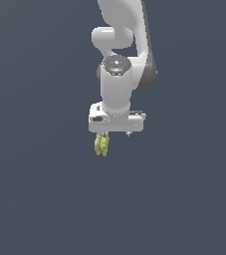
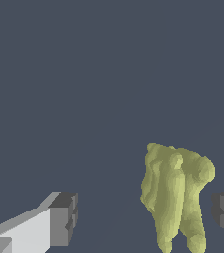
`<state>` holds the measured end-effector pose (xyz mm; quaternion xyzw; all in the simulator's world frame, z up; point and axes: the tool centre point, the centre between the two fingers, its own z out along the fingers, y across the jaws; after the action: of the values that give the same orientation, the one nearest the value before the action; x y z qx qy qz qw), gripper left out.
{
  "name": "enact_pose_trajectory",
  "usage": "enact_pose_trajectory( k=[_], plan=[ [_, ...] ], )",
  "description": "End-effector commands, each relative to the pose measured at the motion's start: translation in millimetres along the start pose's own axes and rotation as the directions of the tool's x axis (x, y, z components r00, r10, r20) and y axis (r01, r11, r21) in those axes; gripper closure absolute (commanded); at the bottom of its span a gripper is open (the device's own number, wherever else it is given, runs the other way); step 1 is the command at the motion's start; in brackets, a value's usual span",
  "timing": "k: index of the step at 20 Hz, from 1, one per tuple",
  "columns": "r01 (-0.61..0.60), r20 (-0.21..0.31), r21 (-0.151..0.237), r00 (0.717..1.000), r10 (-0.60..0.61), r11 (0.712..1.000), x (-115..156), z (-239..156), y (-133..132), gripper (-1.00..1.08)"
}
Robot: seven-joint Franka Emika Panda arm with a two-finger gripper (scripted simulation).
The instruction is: Pick up the object and move it to a goal position.
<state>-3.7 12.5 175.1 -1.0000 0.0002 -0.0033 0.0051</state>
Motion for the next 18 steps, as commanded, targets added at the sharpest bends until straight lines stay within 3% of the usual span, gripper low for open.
enact_pose_trajectory(
  k=[1,12,18],
  plan=[
    [0.000,0.000,0.000,1.000,0.000,1.000,0,0,0,-0.92],
    [0.032,-0.027,0.020,0.999,-0.032,0.999,7,-20,-20,-0.92],
    [0.012,-0.022,0.016,1.000,-0.012,1.000,3,-12,-9,-0.92]
  ],
)
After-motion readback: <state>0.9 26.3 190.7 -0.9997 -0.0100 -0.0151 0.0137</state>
